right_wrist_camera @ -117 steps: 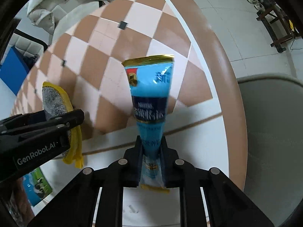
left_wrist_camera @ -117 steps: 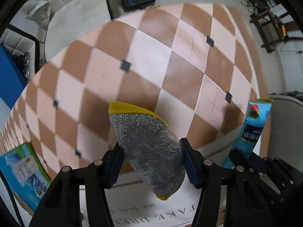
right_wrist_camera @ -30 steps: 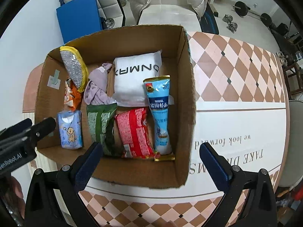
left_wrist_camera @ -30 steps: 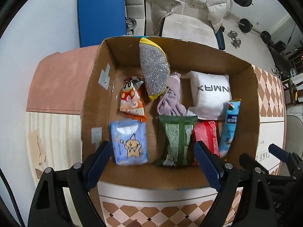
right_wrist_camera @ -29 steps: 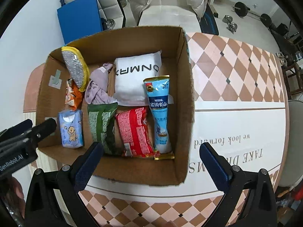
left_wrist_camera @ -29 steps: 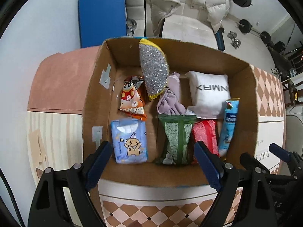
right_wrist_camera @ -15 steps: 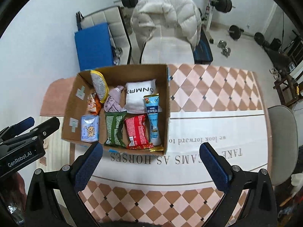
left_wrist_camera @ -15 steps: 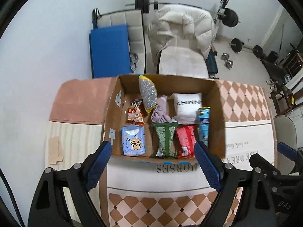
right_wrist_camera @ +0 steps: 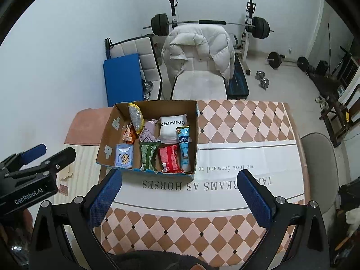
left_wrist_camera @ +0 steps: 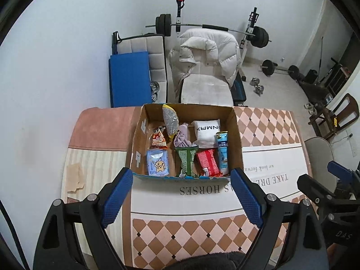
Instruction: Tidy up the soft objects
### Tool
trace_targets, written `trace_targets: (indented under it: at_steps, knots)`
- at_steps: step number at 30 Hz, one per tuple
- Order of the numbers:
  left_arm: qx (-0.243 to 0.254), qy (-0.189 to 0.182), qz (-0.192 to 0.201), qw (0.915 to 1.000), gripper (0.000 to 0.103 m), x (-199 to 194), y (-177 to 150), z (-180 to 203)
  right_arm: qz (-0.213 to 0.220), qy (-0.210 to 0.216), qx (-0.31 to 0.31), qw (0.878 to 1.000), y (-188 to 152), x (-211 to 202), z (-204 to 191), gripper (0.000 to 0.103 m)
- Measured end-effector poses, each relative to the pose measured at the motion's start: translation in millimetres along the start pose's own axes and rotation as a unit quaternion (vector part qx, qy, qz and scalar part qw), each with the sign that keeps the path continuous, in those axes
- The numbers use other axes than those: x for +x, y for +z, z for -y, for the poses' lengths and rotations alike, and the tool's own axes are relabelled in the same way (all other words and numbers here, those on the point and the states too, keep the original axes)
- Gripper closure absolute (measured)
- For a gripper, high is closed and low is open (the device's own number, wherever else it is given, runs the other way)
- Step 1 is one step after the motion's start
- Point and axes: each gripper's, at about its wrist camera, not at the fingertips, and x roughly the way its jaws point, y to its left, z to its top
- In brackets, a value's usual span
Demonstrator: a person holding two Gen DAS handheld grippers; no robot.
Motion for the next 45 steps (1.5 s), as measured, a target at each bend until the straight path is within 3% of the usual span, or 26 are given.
trace_targets:
  at_steps: [14, 24, 27, 45]
  knots:
    - [0.004, -0.012, 0.021, 0.9997, 0.014, -22, -6, 1, 0.025, -0.030, -0.011, 0.999, -3, -28, -10, 0.000]
    - [0.008, 0.007, 0.024, 0.9997, 0.014, -19, -5, 5, 0.040, -0.048, -0.001, 0.998, 3, -35, -3, 0.000]
    - [0.003, 0.004, 0.028, 0.9996, 0.001, -20, -4, 6, 0.040, -0.053, 0.001, 0.998, 4, -35, -1, 0.000]
    - [0.005, 0.011, 0.043, 0.9990, 0.001, -27, -4, 13, 0.050, -0.062, -0.006, 0.997, 5, -48, 7, 0.000]
